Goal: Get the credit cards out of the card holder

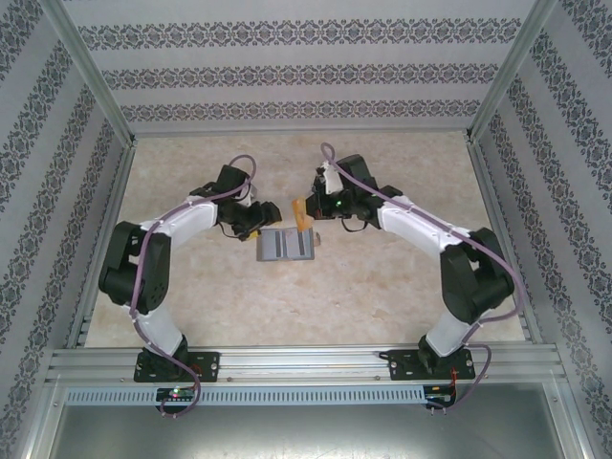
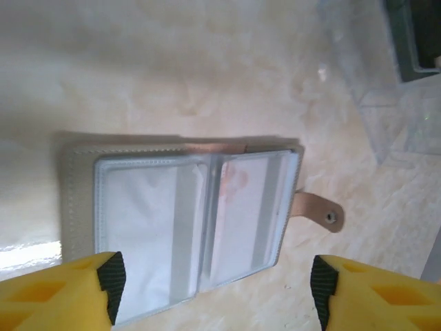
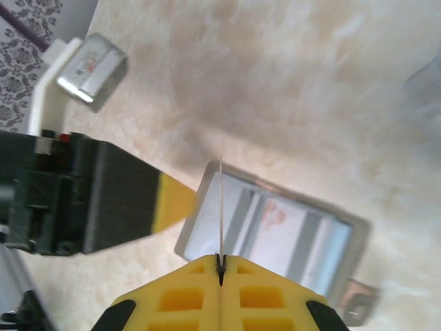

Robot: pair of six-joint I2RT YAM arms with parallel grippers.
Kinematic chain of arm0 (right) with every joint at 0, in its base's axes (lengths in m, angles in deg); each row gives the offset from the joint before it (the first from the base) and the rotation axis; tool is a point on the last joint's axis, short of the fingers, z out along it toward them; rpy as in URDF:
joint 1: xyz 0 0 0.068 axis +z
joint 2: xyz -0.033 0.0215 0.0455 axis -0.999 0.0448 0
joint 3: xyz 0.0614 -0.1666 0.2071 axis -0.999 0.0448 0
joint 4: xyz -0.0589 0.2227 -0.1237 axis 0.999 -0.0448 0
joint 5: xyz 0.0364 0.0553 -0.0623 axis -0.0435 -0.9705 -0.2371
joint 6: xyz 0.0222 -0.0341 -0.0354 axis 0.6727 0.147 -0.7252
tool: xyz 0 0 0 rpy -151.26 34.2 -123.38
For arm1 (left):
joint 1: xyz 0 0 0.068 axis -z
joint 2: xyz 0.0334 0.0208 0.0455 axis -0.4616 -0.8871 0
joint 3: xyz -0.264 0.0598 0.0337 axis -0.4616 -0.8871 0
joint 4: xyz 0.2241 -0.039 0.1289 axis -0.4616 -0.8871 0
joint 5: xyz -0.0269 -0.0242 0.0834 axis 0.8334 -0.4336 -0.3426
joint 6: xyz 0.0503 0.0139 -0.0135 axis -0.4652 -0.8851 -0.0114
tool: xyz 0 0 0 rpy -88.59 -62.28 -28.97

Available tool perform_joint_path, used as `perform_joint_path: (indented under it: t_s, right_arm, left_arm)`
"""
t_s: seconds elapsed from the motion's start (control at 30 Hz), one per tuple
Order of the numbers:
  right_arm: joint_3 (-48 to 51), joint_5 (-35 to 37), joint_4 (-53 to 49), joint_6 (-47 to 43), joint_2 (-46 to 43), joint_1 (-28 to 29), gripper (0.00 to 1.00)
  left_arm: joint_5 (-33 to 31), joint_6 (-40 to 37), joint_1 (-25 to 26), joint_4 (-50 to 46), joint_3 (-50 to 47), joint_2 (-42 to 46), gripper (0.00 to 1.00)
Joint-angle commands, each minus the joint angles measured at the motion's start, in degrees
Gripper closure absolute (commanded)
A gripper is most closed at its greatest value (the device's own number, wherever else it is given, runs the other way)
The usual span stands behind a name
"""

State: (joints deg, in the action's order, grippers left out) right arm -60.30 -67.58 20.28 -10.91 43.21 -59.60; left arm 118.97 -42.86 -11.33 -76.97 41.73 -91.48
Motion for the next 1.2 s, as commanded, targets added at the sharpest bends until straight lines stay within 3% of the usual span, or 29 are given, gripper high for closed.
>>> perform_joint_path:
  t_s: [0.0, 0.13, 0.23, 0.43, 0.73, 1.17]
  right_arm:
    - [-1.5, 8.5, -5.8, -10.8, -3.1, -2.9, 1.0]
    - [-2.5, 15.2, -4.9, -17.8, -6.2, -7.7, 1.0]
    - [-5.1, 16.2, -5.3, -21.7, -6.1, -11.5, 1.0]
    - [-9.7, 9.4, -7.1, -30.2, -3.1, -17.5, 1.0]
    - [-15.5, -1.4, -17.3, -53.1, 2.8, -18.8, 1.0]
    - [-23.1, 8.1, -31.7, -66.6, 10.7, -17.0, 1.0]
  left_arm:
    - [-6.1, -1.4, -2.0, -2.5, 0.1, 4.7, 0.19]
    - [-10.7, -5.0, -4.0, -5.1, -0.8, 8.7, 0.08]
    - [-13.7, -7.8, -5.2, -6.3, -1.2, 11.5, 0.0]
    - [-14.9, -11.2, -10.2, -9.8, -0.9, 14.7, 0.01]
    - [-13.6, -14.9, -15.0, -10.5, -0.8, 17.7, 0.01]
    - [-13.0, -19.9, -18.0, -14.6, 2.4, 17.0, 0.01]
